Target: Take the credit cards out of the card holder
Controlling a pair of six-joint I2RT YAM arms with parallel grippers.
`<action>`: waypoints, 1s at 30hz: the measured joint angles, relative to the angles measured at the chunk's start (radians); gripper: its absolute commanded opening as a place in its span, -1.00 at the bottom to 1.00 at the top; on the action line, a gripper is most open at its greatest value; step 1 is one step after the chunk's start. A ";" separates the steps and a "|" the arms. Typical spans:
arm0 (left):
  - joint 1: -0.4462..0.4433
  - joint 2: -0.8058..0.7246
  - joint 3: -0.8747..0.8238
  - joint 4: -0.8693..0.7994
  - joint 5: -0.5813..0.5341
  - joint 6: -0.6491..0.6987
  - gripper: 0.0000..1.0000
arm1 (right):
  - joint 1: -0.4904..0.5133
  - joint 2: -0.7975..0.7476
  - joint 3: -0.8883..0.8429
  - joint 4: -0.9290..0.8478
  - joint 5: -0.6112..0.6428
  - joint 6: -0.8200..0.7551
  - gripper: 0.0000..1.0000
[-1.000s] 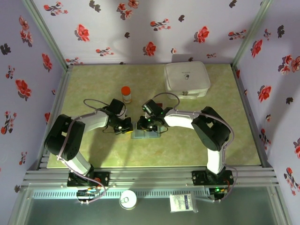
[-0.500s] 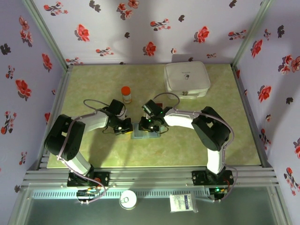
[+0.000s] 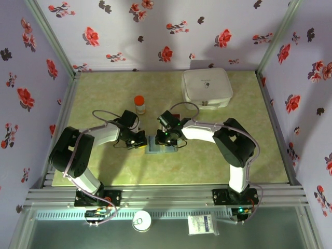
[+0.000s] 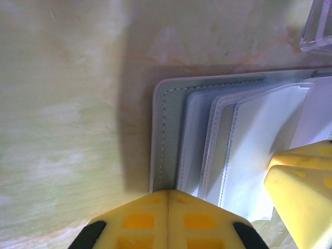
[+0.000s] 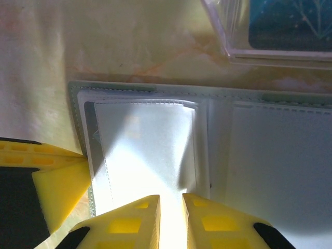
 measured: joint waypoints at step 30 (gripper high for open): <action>-0.034 -0.034 0.013 0.066 0.056 -0.082 -0.50 | -0.076 -0.051 -0.202 0.273 -0.139 0.050 -0.68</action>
